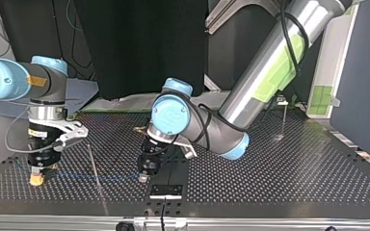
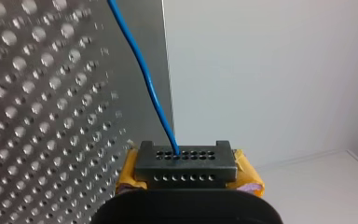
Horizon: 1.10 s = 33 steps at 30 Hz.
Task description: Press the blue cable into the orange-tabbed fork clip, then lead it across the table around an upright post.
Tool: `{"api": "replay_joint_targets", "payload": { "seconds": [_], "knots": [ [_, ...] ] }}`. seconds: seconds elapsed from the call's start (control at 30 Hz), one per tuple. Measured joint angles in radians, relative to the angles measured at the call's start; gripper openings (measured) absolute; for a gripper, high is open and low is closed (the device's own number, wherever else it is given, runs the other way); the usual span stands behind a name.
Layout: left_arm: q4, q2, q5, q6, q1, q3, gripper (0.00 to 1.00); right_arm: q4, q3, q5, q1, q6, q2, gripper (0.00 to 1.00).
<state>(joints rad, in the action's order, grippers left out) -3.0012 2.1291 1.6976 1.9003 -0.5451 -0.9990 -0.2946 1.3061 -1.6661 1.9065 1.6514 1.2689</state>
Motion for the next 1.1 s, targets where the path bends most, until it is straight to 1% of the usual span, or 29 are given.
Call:
{"api": "replay_joint_targets", "payload": {
  "seconds": [0.17,0.23,0.47,0.57,0.7,0.83,0.97,1.1],
  "knots": [
    [-0.013,0.026,0.002,0.003,-0.009,0.043,0.01,0.001,0.0,0.001,-0.021,0.002,-0.001,0.0],
    [-0.013,0.03,0.004,0.005,-0.011,0.059,0.01,0.002,0.0,0.001,-0.03,0.002,-0.001,0.0],
    [-0.01,0.069,0.003,0.013,-0.023,0.126,0.01,0.004,0.0,0.001,-0.053,0.002,-0.003,0.0],
    [-0.009,0.077,0.005,0.014,-0.027,0.142,0.01,0.007,0.001,0.001,-0.066,0.0,-0.007,0.0],
    [-0.008,0.08,0.005,0.015,-0.029,0.148,0.01,0.009,0.001,0.004,-0.083,0.002,-0.017,0.0],
    [-0.008,0.087,0.006,0.015,-0.029,0.149,0.01,0.009,0.001,0.018,-0.097,0.002,-0.036,0.0],
    [-0.017,0.104,0.007,0.003,-0.032,0.148,0.01,0.009,0.001,0.029,-0.108,0.003,-0.057,0.0],
    [-0.019,0.119,0.009,-0.006,-0.036,0.147,0.01,0.008,0.001,0.037,-0.118,0.005,-0.067,0.0]
  ]
}}
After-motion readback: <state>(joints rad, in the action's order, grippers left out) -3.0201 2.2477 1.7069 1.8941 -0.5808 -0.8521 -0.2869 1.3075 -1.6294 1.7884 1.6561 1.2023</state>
